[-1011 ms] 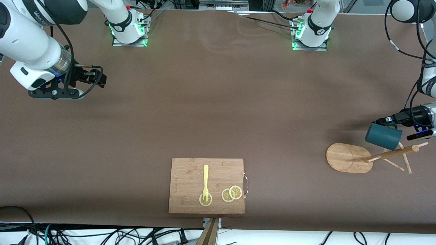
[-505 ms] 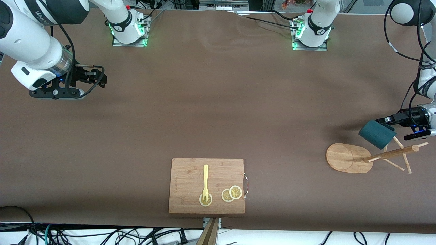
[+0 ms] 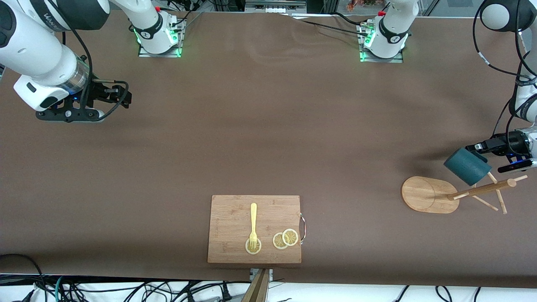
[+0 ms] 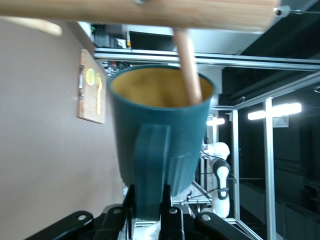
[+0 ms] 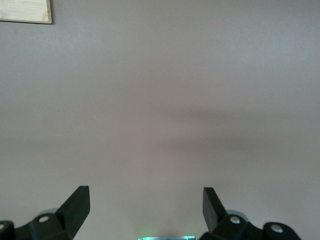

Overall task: Pass cup and hang on rack
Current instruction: 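Slide the mug handle onto a rack peg with the left gripper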

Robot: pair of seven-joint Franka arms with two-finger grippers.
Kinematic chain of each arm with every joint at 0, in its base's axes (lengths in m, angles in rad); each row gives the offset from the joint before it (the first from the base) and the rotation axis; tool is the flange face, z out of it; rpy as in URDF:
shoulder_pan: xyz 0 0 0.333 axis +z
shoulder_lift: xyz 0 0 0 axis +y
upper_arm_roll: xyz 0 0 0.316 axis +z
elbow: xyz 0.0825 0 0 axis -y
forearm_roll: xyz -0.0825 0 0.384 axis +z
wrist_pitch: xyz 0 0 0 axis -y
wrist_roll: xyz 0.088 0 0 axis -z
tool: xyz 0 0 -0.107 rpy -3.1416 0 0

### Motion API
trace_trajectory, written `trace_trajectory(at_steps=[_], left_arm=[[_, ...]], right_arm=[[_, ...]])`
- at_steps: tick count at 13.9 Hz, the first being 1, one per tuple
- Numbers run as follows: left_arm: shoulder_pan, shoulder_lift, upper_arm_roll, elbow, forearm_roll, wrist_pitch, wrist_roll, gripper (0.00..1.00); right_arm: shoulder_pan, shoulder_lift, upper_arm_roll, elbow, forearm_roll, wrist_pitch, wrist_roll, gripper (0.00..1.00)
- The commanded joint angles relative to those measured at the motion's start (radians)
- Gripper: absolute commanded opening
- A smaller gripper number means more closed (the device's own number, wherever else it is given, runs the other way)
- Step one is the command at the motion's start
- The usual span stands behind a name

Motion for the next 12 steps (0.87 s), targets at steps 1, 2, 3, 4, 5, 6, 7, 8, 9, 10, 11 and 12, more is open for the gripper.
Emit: trace_trajectory(at_steps=[1,2,3,4,5,6,7,8,9,10,11,12], left_arm=[[0.007,0.016,-0.004,0.014,-0.048,-0.024,-0.027,0.0],[0.007,0.018,-0.004,0.013,-0.061,-0.031,-0.036,0.0],[0.007,0.016,-0.004,0.011,-0.068,-0.039,-0.057,0.0],[0.007,0.018,-0.004,0.011,-0.094,-0.043,-0.097,0.0],[0.008,0.016,-0.004,0.011,-0.114,-0.05,-0.134,0.0],[0.011,0.016,-0.004,0.011,-0.126,-0.063,-0.148,0.0],[0.011,0.016,-0.004,0.011,-0.13,-0.07,-0.157,0.0],[0.013,0.016,-0.004,0.013,-0.14,-0.07,-0.16,0.0],[0.014,0.016,-0.004,0.013,-0.15,-0.067,-0.16,0.0],[0.016,0.016,-0.004,0.014,-0.153,-0.063,-0.162,0.0],[0.022,0.018,-0.004,0.014,-0.172,-0.063,-0.163,0.0],[0.031,0.025,-0.004,0.014,-0.189,-0.065,-0.17,0.0]], right_arm=[[0.007,-0.011,0.0,-0.007,-0.016,0.004,0.017,1.0],[0.008,-0.011,0.0,-0.007,-0.016,0.004,0.017,1.0],[0.008,-0.011,0.0,-0.007,-0.016,0.004,0.017,1.0],[0.008,-0.011,0.0,-0.007,-0.016,0.004,0.017,1.0],[0.008,-0.011,0.0,-0.006,-0.016,0.002,0.017,1.0],[0.008,-0.013,0.002,-0.006,-0.016,0.002,0.017,1.0],[0.008,-0.013,0.0,-0.006,-0.016,0.002,0.017,1.0],[0.008,-0.013,0.0,-0.004,-0.016,0.002,0.017,1.0],[0.01,-0.013,0.0,-0.004,-0.016,0.002,0.017,1.0],[0.013,-0.013,0.0,-0.004,-0.016,0.001,0.017,1.0],[0.013,-0.013,0.0,-0.004,-0.016,0.002,0.017,1.0],[0.013,-0.013,0.0,-0.004,-0.016,0.002,0.017,1.0]])
